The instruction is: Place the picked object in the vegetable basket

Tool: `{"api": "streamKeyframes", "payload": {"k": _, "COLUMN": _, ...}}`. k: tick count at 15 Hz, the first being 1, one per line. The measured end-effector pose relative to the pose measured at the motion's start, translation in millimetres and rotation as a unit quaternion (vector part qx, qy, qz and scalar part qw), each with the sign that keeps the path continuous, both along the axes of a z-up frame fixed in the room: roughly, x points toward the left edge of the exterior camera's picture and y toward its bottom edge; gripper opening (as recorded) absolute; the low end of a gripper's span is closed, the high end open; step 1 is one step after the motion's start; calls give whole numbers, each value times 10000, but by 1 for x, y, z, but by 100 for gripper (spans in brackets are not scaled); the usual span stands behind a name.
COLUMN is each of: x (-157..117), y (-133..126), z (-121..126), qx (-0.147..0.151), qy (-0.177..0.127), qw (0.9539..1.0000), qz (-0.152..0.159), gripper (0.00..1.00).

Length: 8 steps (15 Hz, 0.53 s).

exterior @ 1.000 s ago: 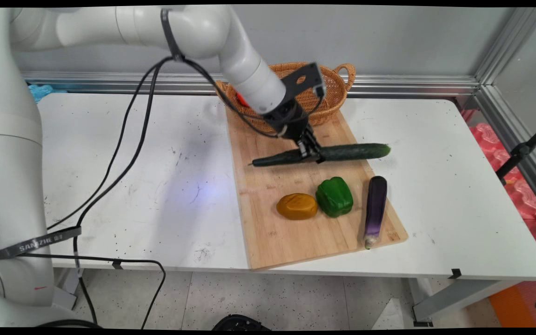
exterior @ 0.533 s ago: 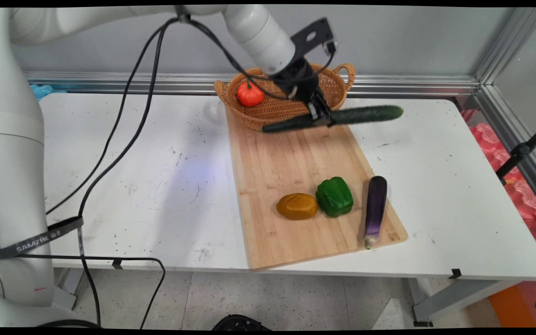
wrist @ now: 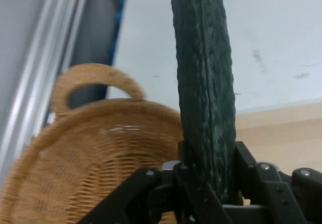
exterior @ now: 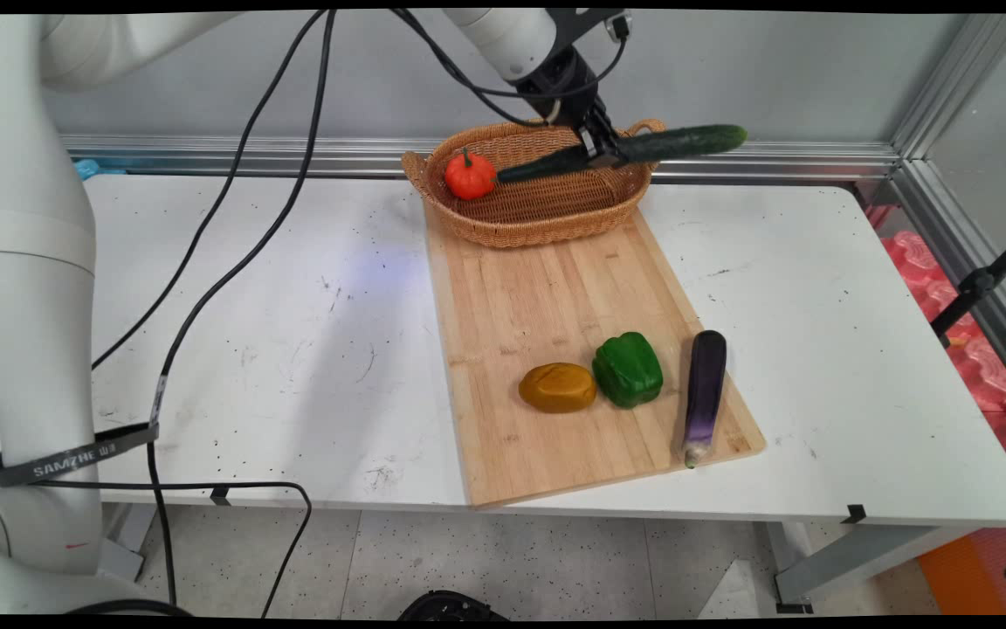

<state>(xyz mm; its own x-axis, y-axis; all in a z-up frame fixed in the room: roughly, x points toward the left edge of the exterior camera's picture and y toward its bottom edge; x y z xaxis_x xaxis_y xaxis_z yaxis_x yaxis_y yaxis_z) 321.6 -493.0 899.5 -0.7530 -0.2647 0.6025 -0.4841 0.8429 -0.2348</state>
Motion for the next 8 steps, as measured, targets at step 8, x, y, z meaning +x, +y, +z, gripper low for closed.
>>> {"api": "streamKeyframes", "payload": {"k": 8, "x": 27, "y": -49, "z": -6, "qx": -412, "qy": -39, "qw": 9985, "qz": 351, "gripper": 0}}
